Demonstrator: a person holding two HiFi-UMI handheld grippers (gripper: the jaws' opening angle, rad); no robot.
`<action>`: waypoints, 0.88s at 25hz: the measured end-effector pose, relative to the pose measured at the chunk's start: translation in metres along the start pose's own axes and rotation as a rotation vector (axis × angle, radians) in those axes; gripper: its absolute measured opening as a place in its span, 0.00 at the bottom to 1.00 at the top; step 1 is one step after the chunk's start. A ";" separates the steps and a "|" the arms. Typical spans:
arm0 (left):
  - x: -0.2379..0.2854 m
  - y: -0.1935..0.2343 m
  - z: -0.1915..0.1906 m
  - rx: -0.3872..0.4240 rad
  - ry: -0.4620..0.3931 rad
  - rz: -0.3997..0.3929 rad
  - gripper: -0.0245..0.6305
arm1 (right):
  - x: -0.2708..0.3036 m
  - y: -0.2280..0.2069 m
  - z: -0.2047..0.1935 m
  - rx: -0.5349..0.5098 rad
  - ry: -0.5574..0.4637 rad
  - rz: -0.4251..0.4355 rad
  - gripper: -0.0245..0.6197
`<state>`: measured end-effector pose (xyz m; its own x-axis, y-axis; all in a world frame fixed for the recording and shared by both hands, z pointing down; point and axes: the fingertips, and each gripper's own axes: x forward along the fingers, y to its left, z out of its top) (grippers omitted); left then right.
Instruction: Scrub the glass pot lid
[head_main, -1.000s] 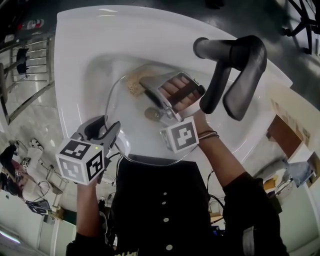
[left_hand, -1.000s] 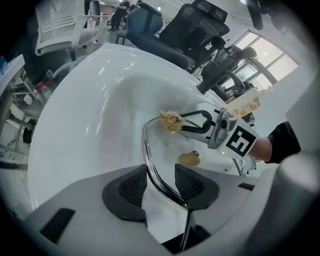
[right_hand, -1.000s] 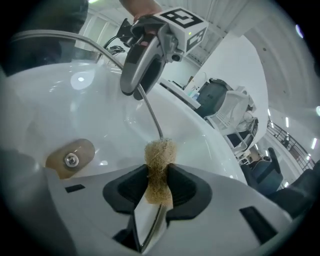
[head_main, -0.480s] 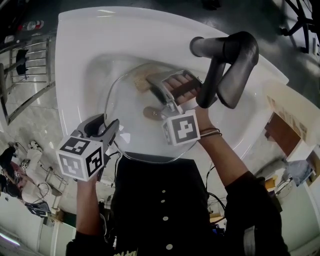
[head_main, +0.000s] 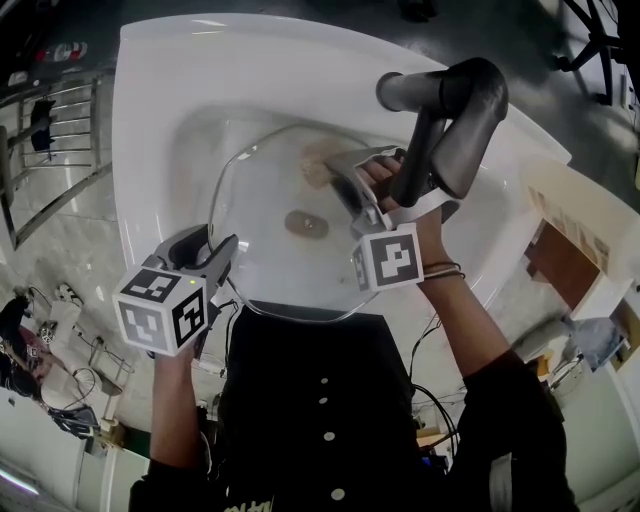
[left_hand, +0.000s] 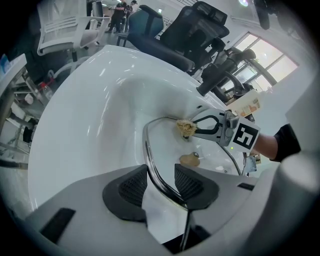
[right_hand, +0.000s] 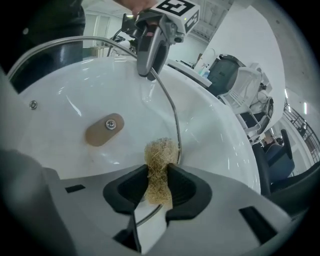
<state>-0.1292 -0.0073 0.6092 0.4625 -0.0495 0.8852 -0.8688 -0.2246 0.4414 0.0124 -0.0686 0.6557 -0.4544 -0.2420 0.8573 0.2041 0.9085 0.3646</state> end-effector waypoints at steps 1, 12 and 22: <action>0.000 0.000 0.000 0.000 -0.001 0.000 0.33 | -0.002 0.001 -0.003 -0.005 0.011 0.006 0.24; -0.001 0.000 0.000 -0.006 -0.003 -0.007 0.33 | -0.027 0.023 -0.024 -0.038 0.097 0.129 0.24; 0.001 -0.003 -0.001 -0.003 0.000 -0.007 0.33 | -0.042 0.036 -0.027 -0.057 0.106 0.167 0.24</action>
<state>-0.1266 -0.0057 0.6089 0.4686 -0.0484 0.8821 -0.8660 -0.2223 0.4479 0.0620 -0.0354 0.6428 -0.3166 -0.1265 0.9401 0.3196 0.9189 0.2312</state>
